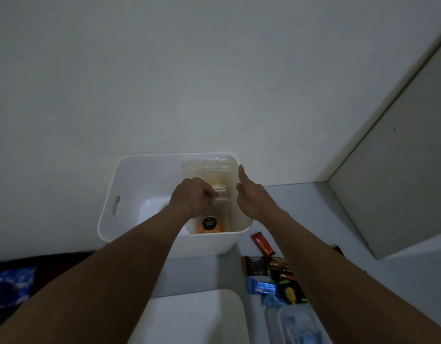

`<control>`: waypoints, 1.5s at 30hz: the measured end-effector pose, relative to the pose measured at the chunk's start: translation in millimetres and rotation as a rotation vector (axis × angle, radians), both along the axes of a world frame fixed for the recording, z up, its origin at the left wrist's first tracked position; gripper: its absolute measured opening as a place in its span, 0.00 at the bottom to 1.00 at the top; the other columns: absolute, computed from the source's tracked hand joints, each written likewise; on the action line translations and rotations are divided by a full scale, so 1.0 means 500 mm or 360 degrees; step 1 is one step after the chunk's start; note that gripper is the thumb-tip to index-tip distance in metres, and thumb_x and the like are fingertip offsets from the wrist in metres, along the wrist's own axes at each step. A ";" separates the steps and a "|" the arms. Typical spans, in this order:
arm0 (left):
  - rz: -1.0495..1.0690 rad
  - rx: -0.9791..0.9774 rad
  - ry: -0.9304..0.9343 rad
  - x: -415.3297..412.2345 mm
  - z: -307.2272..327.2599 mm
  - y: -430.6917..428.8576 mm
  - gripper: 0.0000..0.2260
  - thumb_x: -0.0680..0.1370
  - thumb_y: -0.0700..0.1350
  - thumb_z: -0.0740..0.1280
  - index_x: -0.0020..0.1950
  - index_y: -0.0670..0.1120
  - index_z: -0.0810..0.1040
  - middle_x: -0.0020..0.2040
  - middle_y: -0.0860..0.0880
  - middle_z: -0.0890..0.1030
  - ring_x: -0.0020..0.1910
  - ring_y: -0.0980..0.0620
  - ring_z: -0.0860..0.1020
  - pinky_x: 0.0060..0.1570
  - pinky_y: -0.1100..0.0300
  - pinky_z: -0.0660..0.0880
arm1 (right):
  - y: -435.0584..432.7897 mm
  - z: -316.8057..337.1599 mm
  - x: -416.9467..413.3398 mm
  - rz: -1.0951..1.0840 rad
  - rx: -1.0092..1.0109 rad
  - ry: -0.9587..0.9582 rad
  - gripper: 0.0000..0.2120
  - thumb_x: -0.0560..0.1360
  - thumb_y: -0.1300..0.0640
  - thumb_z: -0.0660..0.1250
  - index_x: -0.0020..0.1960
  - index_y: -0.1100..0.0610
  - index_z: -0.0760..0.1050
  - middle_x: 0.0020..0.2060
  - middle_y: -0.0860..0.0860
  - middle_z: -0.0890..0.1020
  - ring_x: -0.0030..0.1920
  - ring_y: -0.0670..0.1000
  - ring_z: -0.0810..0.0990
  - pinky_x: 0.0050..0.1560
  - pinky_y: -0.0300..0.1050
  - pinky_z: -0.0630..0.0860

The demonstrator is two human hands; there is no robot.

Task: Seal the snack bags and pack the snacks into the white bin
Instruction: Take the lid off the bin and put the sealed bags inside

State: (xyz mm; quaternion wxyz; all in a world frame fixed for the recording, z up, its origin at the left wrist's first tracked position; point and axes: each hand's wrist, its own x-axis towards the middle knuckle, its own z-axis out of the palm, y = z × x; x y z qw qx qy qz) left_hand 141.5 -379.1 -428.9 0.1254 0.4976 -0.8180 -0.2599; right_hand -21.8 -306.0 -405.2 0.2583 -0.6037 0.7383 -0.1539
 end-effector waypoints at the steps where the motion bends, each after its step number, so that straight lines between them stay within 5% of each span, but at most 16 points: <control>1: 0.0017 -0.0027 0.0000 -0.004 -0.002 0.002 0.07 0.74 0.44 0.73 0.50 0.51 0.87 0.53 0.52 0.84 0.50 0.50 0.80 0.51 0.59 0.75 | 0.000 -0.002 -0.001 -0.0014 -0.0006 -0.0018 0.32 0.84 0.57 0.52 0.79 0.53 0.35 0.44 0.55 0.75 0.39 0.50 0.75 0.46 0.44 0.71; 21: 0.0160 -0.0157 -0.0211 -0.040 -0.003 0.025 0.07 0.73 0.44 0.72 0.50 0.50 0.85 0.50 0.50 0.84 0.47 0.48 0.80 0.50 0.53 0.79 | 0.013 0.001 -0.017 -0.0008 0.0084 -0.0029 0.31 0.84 0.55 0.52 0.80 0.52 0.38 0.63 0.60 0.77 0.58 0.57 0.78 0.58 0.49 0.74; 26: 0.0190 -0.0169 -0.0172 -0.035 0.016 0.036 0.08 0.75 0.48 0.69 0.50 0.48 0.85 0.49 0.49 0.84 0.48 0.48 0.80 0.49 0.54 0.78 | 0.029 0.022 -0.014 -0.0024 0.0039 0.0000 0.24 0.84 0.53 0.53 0.78 0.55 0.54 0.66 0.60 0.76 0.63 0.60 0.77 0.60 0.51 0.73; 29: 0.0135 -0.0182 -0.0174 -0.028 0.032 0.050 0.11 0.76 0.50 0.67 0.53 0.47 0.84 0.53 0.48 0.84 0.52 0.46 0.79 0.50 0.54 0.77 | 0.051 0.039 -0.017 -0.0030 0.0046 0.0071 0.19 0.84 0.52 0.54 0.72 0.58 0.65 0.65 0.59 0.77 0.62 0.59 0.77 0.59 0.52 0.73; 37: 0.0049 -0.0269 -0.0069 -0.026 0.090 0.173 0.17 0.80 0.54 0.61 0.64 0.46 0.78 0.61 0.46 0.80 0.60 0.45 0.77 0.58 0.51 0.74 | 0.163 0.087 -0.058 -0.0034 0.0076 0.0270 0.25 0.84 0.49 0.54 0.77 0.60 0.59 0.75 0.56 0.67 0.74 0.56 0.65 0.72 0.50 0.63; 45: 0.0066 -0.0469 -0.0088 -0.065 0.106 0.390 0.22 0.80 0.56 0.62 0.69 0.45 0.74 0.68 0.44 0.75 0.67 0.44 0.72 0.64 0.51 0.70 | 0.364 0.082 -0.110 -0.0030 0.0005 0.0325 0.24 0.83 0.48 0.54 0.72 0.62 0.66 0.70 0.58 0.71 0.70 0.57 0.69 0.69 0.49 0.65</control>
